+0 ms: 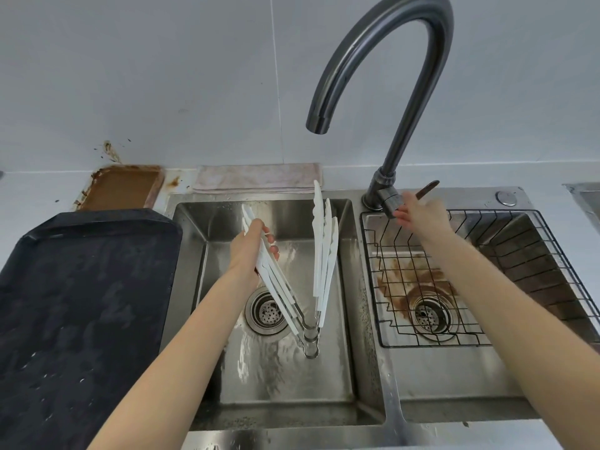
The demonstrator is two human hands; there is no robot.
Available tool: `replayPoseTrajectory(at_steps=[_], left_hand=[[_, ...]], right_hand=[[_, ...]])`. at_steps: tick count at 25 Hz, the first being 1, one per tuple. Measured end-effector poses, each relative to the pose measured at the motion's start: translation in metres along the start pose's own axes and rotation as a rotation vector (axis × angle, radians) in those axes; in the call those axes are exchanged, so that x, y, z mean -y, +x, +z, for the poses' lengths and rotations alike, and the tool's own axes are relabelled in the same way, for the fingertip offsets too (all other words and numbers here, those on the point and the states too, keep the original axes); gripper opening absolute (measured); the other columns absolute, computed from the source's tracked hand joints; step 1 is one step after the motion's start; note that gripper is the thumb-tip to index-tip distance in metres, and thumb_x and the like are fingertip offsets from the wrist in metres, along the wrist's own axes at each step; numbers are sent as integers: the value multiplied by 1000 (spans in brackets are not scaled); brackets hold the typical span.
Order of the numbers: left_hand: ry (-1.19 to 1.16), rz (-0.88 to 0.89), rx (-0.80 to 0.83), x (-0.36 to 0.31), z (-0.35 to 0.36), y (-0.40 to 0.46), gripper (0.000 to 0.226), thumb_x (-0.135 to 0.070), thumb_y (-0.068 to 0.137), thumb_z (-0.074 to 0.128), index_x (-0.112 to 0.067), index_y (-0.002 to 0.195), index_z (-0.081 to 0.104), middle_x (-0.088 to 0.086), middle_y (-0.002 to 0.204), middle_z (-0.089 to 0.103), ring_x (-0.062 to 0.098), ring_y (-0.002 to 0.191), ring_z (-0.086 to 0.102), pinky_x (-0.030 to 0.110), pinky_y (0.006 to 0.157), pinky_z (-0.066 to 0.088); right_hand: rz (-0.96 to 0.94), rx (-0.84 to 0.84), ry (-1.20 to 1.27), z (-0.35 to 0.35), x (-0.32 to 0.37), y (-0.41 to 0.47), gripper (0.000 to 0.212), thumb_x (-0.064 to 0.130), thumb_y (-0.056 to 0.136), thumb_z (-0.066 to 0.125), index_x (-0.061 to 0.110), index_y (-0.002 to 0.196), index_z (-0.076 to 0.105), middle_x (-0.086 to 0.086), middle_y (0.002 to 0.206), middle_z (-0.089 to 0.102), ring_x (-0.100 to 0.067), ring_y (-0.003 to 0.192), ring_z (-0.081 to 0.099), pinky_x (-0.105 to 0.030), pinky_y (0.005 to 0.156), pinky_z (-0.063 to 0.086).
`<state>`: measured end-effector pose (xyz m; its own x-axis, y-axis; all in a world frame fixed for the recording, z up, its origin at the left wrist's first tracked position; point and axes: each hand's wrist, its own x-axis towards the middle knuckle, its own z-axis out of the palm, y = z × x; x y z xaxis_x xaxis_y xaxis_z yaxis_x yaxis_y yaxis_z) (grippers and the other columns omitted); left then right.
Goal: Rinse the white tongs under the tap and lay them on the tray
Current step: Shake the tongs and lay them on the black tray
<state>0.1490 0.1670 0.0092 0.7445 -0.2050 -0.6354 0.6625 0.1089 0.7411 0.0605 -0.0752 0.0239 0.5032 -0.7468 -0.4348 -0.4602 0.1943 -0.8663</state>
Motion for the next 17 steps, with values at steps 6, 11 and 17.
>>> replayPoseTrajectory(at_steps=[6, 11, 17], left_hand=[[-7, 18, 13, -2, -4, -6, 14, -13, 81, 48, -12, 68, 46, 2, 55, 43, 10, 30, 39, 20, 43, 39], [-32, 31, 63, -2, -7, -11, 17, -18, 84, 52, -14, 67, 49, -2, 44, 48, 10, 32, 43, 19, 42, 42], [-60, 153, 217, -4, -7, -20, 20, -27, 85, 62, -10, 92, 55, 0, 68, 58, 9, 53, 60, 24, 57, 52]], right_hand=[[-11, 501, -171, 53, -44, -91, 125, 78, 52, 57, 23, 149, 1, -9, 152, 31, -27, 133, 42, -47, 110, 35], [-169, 531, -80, 71, -67, -118, 70, 33, 80, 68, 20, 136, 29, -5, 118, 59, -13, 105, 62, -23, 88, 51], [-126, 354, 105, 75, -54, -115, 14, 15, 90, 55, 25, 94, 46, 3, 62, 47, 1, 34, 44, -14, 40, 41]])
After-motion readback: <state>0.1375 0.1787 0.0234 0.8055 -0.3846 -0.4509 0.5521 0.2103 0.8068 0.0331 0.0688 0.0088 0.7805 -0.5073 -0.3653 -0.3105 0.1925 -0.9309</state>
